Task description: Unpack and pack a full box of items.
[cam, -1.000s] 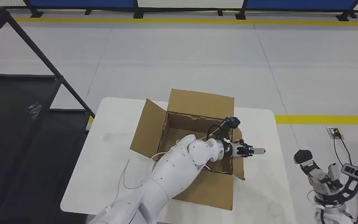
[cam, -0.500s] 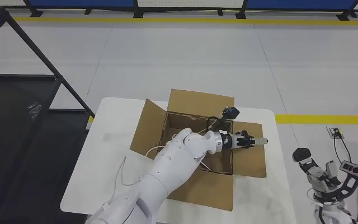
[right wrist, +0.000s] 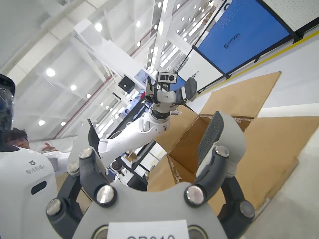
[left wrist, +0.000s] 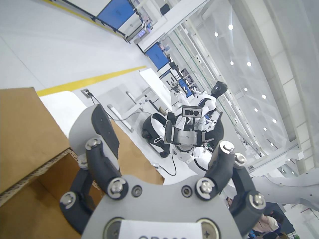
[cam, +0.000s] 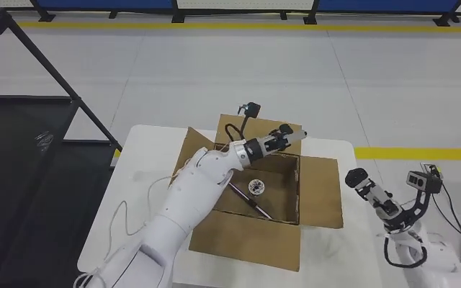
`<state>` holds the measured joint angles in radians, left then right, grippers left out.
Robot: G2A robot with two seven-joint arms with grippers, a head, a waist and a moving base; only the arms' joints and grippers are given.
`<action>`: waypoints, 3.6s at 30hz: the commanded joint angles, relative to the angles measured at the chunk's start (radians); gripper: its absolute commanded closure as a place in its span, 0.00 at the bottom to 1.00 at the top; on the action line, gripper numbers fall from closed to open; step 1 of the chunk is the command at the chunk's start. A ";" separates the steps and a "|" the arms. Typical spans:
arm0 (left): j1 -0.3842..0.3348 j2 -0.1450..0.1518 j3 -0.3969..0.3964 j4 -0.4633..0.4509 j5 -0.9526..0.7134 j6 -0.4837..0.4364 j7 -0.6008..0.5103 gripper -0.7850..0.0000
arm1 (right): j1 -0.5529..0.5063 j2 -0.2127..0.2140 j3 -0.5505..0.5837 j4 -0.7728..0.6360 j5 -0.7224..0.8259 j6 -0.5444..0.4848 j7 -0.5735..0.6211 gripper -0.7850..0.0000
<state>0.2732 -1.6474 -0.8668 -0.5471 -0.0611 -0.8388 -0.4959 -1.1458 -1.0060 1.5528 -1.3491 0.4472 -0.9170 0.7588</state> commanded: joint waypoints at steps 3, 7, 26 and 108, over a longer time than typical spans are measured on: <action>0.118 0.093 -0.149 -0.221 0.065 0.028 -0.002 0.00 | 0.073 -0.012 -0.071 -0.054 -0.182 0.123 -0.067 0.00; 0.350 0.180 -0.353 -0.608 0.142 0.151 -0.039 0.00 | 0.112 -0.021 -0.124 -0.071 -0.238 0.194 -0.092 0.00; 0.897 0.293 -0.883 -1.249 0.024 0.335 -0.128 0.00 | 0.252 -0.059 -0.348 -0.107 -0.359 0.362 -0.056 0.00; 1.094 0.377 -1.063 -1.172 -0.133 0.249 0.025 0.00 | 0.913 -0.692 -1.037 0.993 -0.324 0.247 -0.202 0.00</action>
<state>1.3691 -1.2708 -1.9353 -1.7191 -0.1944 -0.5912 -0.4682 -0.2386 -1.7015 0.5162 -0.3599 0.1458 -0.6613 0.5596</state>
